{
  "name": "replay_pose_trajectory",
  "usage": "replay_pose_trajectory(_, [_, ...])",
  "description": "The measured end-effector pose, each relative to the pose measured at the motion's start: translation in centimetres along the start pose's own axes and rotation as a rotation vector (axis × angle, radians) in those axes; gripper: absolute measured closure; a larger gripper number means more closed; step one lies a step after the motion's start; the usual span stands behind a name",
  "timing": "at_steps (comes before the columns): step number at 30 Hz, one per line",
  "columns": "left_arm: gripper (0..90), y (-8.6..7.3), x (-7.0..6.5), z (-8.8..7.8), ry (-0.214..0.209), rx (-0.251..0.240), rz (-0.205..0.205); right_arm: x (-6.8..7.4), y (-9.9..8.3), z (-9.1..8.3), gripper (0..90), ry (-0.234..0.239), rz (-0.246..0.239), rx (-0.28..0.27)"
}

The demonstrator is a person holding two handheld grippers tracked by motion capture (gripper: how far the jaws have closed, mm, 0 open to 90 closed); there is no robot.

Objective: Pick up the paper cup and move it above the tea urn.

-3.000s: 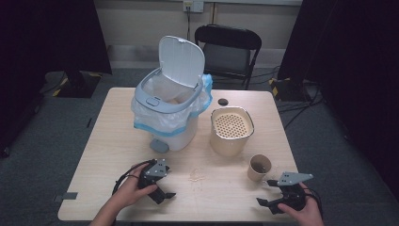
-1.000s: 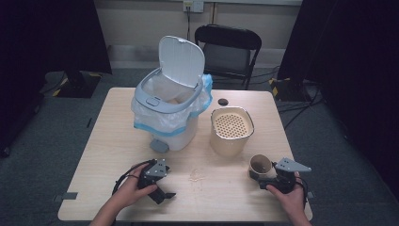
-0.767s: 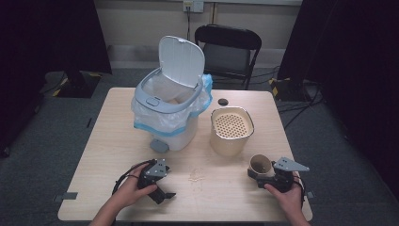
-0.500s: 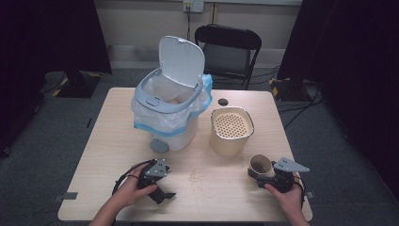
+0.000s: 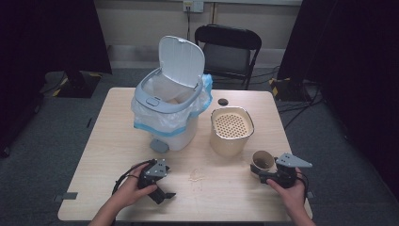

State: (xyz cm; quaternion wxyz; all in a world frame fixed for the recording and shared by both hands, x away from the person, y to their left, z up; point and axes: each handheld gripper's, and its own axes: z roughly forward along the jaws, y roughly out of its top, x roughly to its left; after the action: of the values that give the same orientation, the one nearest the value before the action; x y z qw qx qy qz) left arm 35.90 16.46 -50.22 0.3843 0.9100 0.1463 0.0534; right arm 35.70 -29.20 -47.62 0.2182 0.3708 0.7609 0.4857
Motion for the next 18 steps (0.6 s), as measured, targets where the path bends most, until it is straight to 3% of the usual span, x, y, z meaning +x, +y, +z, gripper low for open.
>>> replay_pose_trajectory(18, [0.0, 0.0, 0.0, 0.0, 0.001, -0.001, 0.0, -2.2, 1.9, 1.6, 24.6, -0.039, -0.016, 0.057])
